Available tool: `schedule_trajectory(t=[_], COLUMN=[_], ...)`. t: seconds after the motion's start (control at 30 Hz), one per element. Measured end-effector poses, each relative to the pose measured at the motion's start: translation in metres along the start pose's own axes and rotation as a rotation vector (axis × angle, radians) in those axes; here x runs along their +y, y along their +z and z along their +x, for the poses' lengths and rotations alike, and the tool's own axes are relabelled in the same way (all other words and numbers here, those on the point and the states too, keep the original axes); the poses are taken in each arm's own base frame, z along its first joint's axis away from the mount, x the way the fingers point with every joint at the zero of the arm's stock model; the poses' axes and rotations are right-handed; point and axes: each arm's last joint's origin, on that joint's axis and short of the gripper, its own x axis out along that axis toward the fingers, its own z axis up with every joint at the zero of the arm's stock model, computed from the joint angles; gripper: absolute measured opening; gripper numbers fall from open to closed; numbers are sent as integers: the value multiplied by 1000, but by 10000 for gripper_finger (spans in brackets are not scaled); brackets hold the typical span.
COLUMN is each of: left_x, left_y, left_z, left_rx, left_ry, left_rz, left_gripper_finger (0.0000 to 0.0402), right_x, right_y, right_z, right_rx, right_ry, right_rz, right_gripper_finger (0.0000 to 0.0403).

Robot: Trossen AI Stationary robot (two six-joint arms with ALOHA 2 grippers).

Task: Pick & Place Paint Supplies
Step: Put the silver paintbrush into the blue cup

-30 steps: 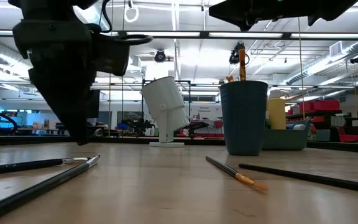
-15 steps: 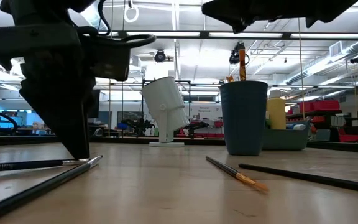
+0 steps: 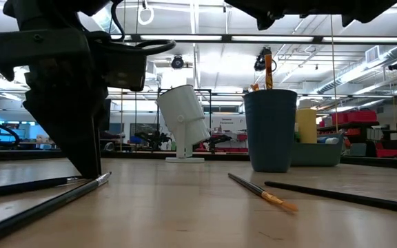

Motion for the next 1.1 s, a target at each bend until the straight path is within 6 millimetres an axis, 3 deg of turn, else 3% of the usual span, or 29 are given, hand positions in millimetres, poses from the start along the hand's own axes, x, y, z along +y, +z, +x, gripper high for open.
schedule_trajectory(t=[0.13,0.4,0.67,0.9,1.1], left_x=[0,2,5,4,12], left_y=[0,0,0,18,27], left_z=[0,1,-7,-60,-128], left_rx=[-16,-25,-62,-309,-618], left_ry=[18,43,103,102,145], left_rz=[-1,7,42,27,19], left_gripper_finger=[96,9,5,3,2], right_x=[0,0,-1,-3,-3], right_y=[0,1,3,8,14], right_z=[0,0,0,0,-1], right_rx=[-4,-9,-34,-80,-146], right_ry=[-1,-3,-11,-34,-8], right_rz=[-4,-51,-47,-40,81], right_gripper_finger=[84,84,84,84,84])
